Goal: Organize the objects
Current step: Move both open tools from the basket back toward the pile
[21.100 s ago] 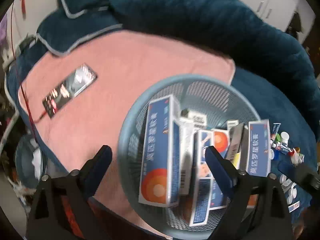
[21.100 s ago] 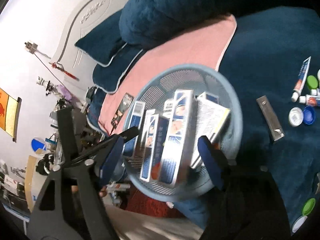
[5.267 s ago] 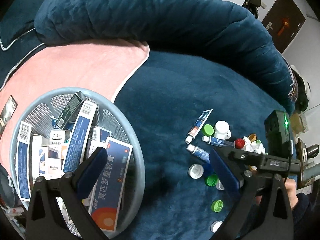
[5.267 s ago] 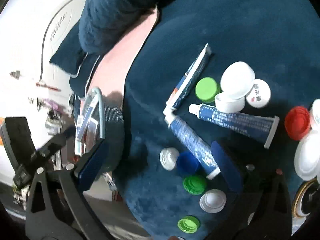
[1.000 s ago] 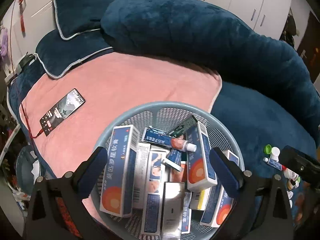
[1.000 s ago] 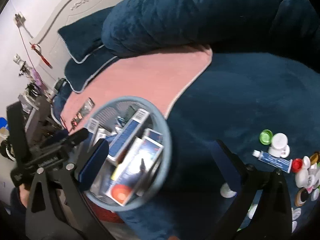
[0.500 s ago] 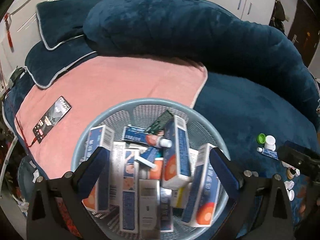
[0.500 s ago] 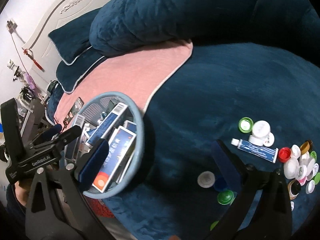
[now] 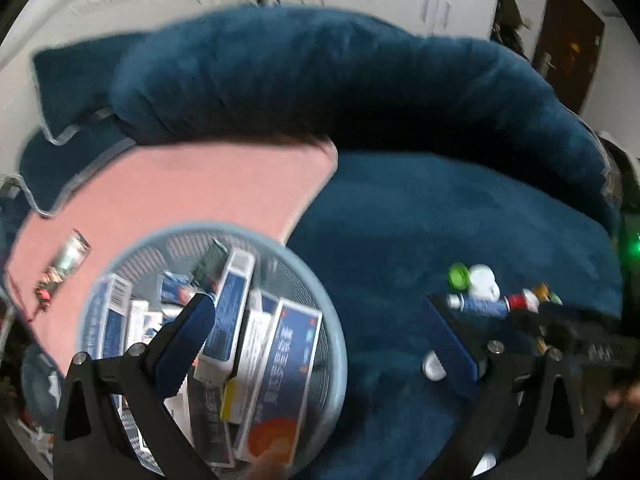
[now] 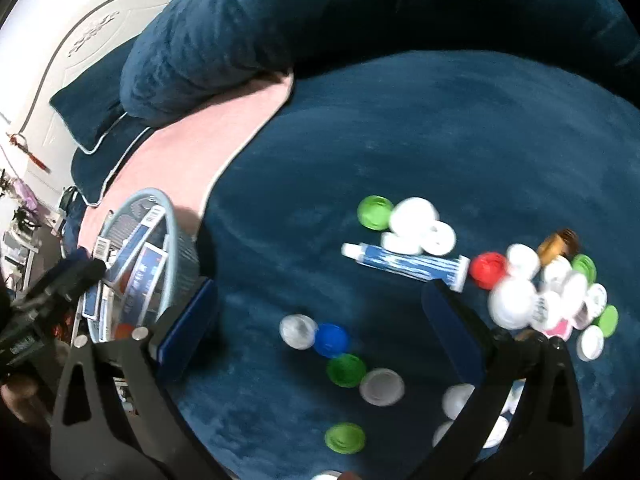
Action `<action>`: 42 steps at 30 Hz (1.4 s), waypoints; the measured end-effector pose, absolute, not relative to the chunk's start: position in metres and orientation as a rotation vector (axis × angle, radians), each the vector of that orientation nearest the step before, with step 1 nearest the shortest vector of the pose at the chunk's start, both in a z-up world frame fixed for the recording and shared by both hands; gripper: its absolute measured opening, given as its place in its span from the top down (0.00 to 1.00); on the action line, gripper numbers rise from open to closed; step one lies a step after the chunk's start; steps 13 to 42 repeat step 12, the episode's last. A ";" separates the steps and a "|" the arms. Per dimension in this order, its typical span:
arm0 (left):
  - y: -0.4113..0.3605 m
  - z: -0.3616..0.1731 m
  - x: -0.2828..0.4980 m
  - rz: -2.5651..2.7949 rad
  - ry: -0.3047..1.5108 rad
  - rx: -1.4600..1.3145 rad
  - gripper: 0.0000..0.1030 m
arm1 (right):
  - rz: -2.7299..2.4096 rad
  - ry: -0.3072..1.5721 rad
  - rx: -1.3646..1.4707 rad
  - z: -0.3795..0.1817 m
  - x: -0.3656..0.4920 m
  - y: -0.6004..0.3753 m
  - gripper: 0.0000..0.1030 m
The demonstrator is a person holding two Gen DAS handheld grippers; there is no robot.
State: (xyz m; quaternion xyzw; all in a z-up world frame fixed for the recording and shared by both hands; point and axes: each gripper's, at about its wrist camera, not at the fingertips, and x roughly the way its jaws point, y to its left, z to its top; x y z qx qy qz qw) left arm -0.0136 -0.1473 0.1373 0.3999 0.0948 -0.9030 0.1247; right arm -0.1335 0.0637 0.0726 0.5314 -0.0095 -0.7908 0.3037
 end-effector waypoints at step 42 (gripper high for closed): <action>-0.074 0.128 -0.025 -2.849 0.264 1.284 0.01 | -2.203 -0.028 1.372 0.082 -0.108 0.145 0.00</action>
